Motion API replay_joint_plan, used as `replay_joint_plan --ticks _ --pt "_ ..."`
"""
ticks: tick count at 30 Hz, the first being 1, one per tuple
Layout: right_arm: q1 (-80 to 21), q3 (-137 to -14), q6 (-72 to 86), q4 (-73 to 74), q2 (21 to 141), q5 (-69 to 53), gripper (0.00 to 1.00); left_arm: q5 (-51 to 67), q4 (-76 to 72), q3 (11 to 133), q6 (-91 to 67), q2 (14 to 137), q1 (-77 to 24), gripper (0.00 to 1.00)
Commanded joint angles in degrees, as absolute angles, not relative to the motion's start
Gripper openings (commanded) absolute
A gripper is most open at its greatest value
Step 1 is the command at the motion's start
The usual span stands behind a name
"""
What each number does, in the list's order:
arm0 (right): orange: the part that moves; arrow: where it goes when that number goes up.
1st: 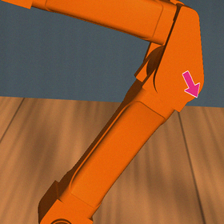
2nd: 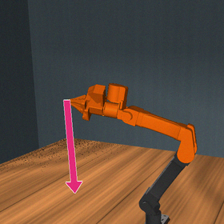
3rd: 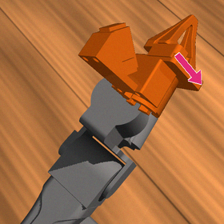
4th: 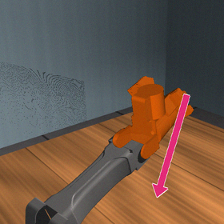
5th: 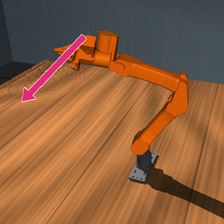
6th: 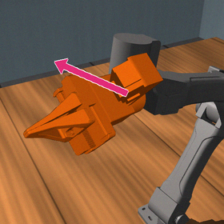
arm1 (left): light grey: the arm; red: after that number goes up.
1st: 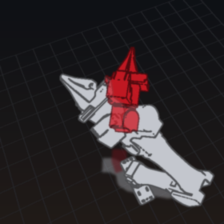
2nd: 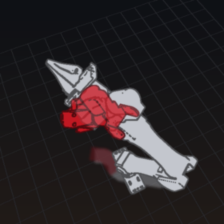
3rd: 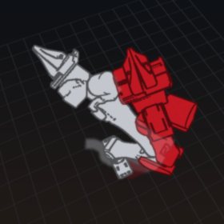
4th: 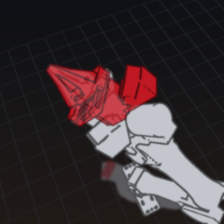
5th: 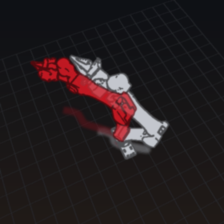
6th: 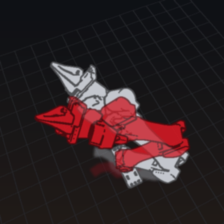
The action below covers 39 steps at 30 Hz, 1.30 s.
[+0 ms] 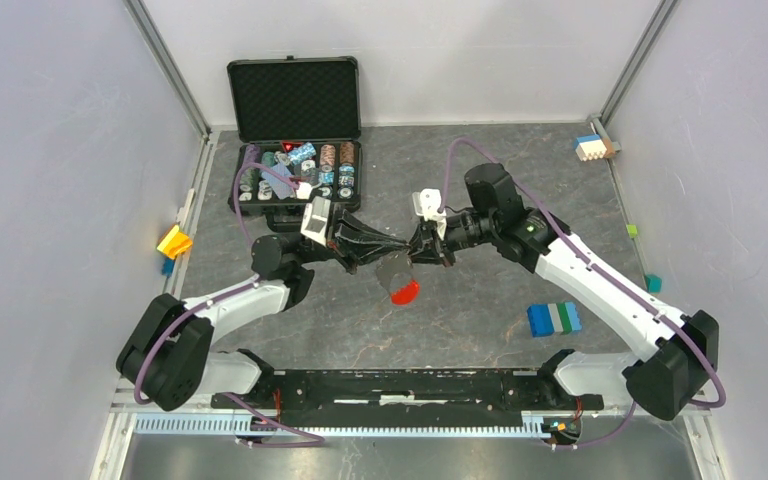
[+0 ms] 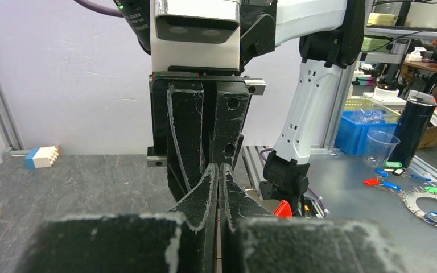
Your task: Put the keys on the keyring
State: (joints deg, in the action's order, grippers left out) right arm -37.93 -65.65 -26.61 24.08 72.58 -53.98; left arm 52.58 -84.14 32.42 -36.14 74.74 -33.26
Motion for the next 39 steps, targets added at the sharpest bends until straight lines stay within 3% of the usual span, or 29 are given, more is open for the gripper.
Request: replay_joint_plan --ticks 1,6,8,13,17,39 --pt "-39.2 -67.9 -26.1 23.6 73.4 -54.9 0.0 52.6 -88.7 32.6 -35.5 75.2 -34.0 0.02" --pt "-39.7 -68.7 -26.1 23.8 73.7 -54.9 0.01 53.1 -88.7 32.6 -35.2 75.5 -34.3 0.02" --pt "-39.7 -68.9 -26.8 24.6 73.6 -54.6 0.06 53.3 -88.7 32.5 -35.1 75.6 -34.3 0.02" --pt "-38.1 -69.5 -28.7 26.9 71.4 -52.9 0.37 54.0 -88.7 32.2 -34.6 75.1 -34.3 0.02" --pt "-37.0 -70.2 -32.0 29.8 69.0 -51.8 0.5 53.9 -88.7 32.1 -34.7 75.1 -34.3 0.02" --pt "-36.2 -70.9 -28.7 27.8 67.0 -51.2 0.33 52.8 -87.6 32.1 -34.5 76.3 -34.3 0.02"
